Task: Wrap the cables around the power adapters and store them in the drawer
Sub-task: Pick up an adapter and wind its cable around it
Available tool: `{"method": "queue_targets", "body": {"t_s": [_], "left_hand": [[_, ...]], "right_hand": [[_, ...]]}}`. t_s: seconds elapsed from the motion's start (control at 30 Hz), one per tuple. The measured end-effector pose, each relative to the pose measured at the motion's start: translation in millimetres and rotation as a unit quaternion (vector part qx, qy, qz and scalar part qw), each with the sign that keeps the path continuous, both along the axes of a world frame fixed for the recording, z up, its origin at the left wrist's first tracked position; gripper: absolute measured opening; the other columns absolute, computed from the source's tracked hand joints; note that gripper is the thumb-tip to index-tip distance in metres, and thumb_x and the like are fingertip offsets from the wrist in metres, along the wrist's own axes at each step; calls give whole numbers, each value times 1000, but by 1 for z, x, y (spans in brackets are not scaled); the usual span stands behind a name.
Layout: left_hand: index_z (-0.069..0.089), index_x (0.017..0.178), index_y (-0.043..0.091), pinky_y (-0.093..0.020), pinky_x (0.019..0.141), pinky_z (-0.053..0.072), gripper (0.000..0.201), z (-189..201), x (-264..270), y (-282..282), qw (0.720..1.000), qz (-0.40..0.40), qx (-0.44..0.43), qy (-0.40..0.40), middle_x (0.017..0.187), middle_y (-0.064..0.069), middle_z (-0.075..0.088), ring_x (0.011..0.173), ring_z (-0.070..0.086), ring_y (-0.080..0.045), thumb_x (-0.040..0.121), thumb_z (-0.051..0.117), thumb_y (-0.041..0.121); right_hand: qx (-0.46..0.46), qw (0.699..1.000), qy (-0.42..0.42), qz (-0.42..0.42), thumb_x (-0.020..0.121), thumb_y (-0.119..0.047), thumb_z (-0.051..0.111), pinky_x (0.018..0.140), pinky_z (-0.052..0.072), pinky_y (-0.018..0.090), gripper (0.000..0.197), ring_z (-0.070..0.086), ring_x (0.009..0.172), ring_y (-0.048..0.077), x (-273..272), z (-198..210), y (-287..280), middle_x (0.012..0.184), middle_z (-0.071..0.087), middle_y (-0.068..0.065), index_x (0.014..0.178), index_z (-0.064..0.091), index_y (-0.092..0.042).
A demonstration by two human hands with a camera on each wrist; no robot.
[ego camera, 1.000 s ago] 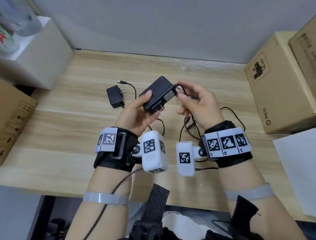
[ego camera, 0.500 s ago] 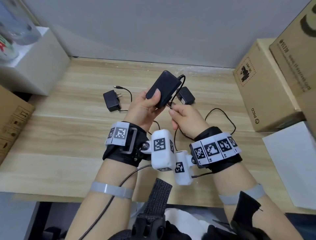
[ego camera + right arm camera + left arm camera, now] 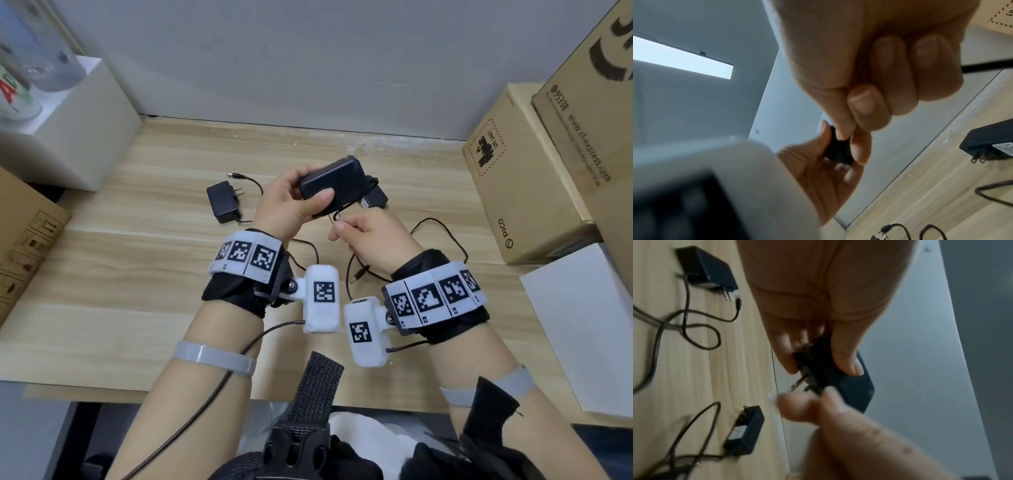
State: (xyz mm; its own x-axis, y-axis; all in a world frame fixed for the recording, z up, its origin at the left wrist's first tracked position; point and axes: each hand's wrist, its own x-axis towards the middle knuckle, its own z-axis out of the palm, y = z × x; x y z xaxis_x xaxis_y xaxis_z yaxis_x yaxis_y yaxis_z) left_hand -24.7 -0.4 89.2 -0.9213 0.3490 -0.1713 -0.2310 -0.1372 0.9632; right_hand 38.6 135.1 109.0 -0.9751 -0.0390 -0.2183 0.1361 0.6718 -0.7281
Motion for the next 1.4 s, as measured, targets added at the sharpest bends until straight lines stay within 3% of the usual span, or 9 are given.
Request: {"method": "queue_targets", "body": {"t_s": [0.13,0.27,0.43,0.6,0.77,0.9,1.17,1.3,1.4], "left_hand": [[60,102,10,-21,72,54,41,-5,-4,2,988,17,-138,65,94,-8,63,80,61,-16,67,74,-7],[64,89,15,-30,71,55,41,-8,-11,-4,968,-27,-231,91,90,-9,67,76,62,-18,57,81,-4],[64,85,18,-17,64,51,39,0,-14,-16,965,-139,-211,71,82,0,68,71,64,-8,57,82,-2],[60,92,11,-14,59,51,41,6,-15,-22,963,-240,-116,41,73,7,71,67,66,-3,62,74,-13],[57,101,11,-24,65,56,79,6,-17,-20,982,-167,78,-24,85,4,72,80,68,-11,35,93,34],[60,97,10,-26,69,56,41,8,-18,-12,993,-84,78,-39,87,-2,69,81,69,-16,62,82,9],[59,85,14,-28,69,58,23,5,-19,-9,999,-15,-39,-9,91,-5,62,84,64,-19,74,70,-3],[59,82,20,-27,68,56,28,-1,-21,-4,980,15,-180,79,85,0,64,80,62,-17,67,80,9],[60,87,23,-23,74,49,36,-5,-22,-4,941,19,-300,152,87,5,64,82,60,-12,61,84,16]], "right_hand": [[-27,999,46,-1,90,-24,55,52,31,10,22,48,48,-7,2,12,2,41,50,-16,74,68,-17],[-38,995,93,-6,83,-27,65,56,33,10,15,49,54,-5,-5,20,4,51,56,-15,72,71,-20],[-45,988,134,-60,71,-25,76,70,52,31,6,63,70,14,-14,22,17,68,68,-3,67,71,-25],[-68,977,157,-125,77,-22,72,78,54,29,2,65,73,16,-21,14,35,72,68,-4,75,72,-21],[-42,987,97,-124,89,-19,56,73,42,26,20,51,66,4,-21,-8,31,66,57,-14,75,69,-24],[-2,999,43,-30,95,-25,46,67,33,22,24,42,62,-4,-17,-19,13,62,47,-20,93,69,-16],[40,998,49,16,92,-24,52,61,31,28,22,39,58,6,-10,-17,3,57,46,-7,88,70,-12],[72,994,71,44,89,-25,56,62,32,30,28,40,59,11,-7,-12,0,54,43,-7,61,58,-25],[123,985,102,56,88,-30,58,72,32,28,16,42,71,9,-5,-2,-2,62,48,-15,82,71,-24]]}}
